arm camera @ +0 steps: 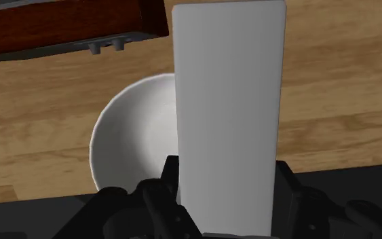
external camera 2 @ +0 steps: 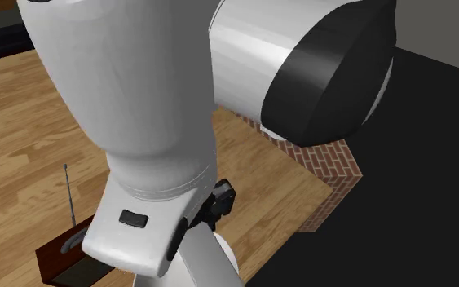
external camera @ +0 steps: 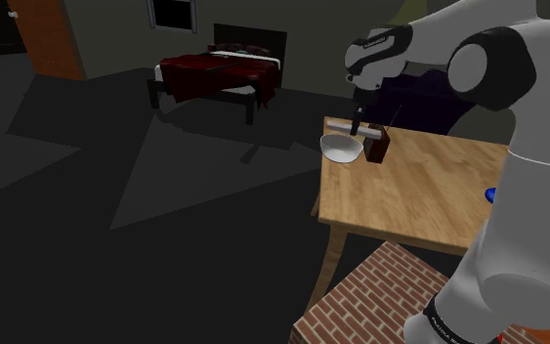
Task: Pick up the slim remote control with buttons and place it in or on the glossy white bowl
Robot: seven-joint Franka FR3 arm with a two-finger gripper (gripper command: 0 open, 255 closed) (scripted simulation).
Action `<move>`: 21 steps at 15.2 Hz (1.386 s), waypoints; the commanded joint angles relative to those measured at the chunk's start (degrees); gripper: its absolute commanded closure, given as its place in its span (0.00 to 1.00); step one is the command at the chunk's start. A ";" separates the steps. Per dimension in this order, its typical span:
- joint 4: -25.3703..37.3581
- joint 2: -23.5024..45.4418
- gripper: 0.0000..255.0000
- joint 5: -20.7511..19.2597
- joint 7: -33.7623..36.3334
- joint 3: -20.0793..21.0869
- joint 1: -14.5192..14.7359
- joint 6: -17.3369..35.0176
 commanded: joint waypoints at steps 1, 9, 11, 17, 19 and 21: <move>6.72 5.49 1.00 3.66 -1.85 0.69 -2.56 -2.51; 9.44 11.07 1.00 7.03 -3.24 2.25 -5.08 -0.68; 8.37 11.43 1.00 7.34 -3.45 2.43 -5.06 0.67; 5.77 12.66 1.00 8.36 -4.12 3.01 -5.15 4.22; 5.78 12.67 1.00 8.37 -4.12 3.01 -5.16 4.21; 5.78 12.67 1.00 8.37 -4.12 3.01 -5.16 4.21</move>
